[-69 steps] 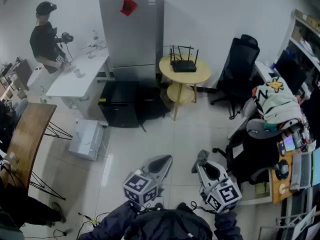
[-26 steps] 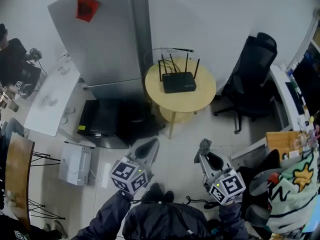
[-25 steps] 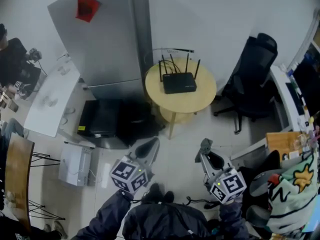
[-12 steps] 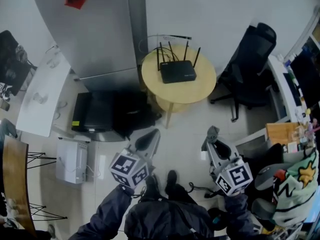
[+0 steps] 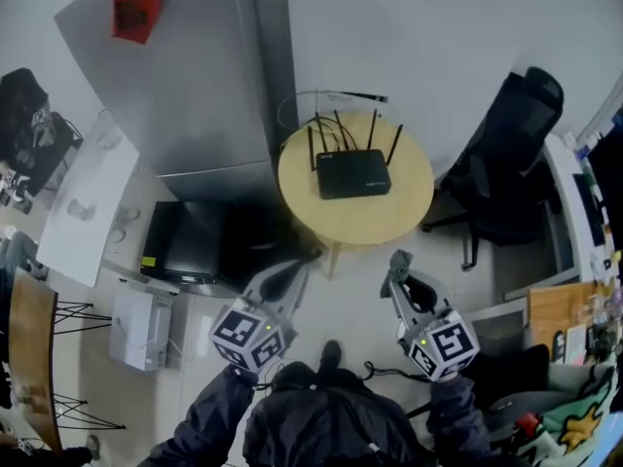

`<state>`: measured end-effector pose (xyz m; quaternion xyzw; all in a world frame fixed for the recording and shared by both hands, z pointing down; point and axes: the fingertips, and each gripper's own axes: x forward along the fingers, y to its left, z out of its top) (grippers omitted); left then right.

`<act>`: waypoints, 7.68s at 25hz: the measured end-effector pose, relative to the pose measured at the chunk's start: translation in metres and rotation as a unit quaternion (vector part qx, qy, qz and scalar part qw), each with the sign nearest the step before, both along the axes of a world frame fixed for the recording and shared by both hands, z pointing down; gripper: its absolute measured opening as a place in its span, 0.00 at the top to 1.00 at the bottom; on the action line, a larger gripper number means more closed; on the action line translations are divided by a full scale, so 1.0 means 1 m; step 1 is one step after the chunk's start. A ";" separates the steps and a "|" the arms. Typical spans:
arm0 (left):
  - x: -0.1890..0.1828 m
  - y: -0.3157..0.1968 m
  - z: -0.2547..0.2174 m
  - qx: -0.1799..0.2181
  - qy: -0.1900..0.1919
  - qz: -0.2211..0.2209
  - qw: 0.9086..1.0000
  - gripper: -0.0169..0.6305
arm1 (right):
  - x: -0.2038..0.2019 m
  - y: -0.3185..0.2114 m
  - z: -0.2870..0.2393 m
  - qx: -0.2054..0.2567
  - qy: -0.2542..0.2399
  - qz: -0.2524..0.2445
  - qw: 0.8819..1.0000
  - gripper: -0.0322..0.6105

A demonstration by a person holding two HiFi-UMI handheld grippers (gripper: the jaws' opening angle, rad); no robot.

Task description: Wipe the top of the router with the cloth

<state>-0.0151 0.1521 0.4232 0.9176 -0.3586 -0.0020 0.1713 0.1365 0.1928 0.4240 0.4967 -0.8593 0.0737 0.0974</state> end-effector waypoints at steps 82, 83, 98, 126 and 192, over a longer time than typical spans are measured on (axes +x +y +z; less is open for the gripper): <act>0.034 -0.375 0.062 -0.089 -0.017 -0.032 0.995 0.97 | -0.071 -0.468 0.310 -0.151 0.508 -0.333 0.780 0.84; 0.032 -0.375 0.062 -0.086 -0.017 -0.031 0.996 0.97 | -0.072 -0.462 0.313 -0.157 0.508 -0.342 0.775 0.84; 0.034 -0.375 0.062 -0.087 -0.012 -0.012 0.996 0.97 | -0.087 -0.362 0.311 -0.180 0.459 -0.401 0.772 0.84; 0.015 -0.379 0.061 -0.081 -0.014 -0.040 0.996 0.97 | -0.028 -0.488 0.319 -0.189 0.477 -0.312 0.800 0.84; 0.056 -0.402 0.073 -0.076 -0.032 0.032 0.996 0.97 | 0.026 -0.394 0.310 -0.208 0.439 -0.315 0.816 0.84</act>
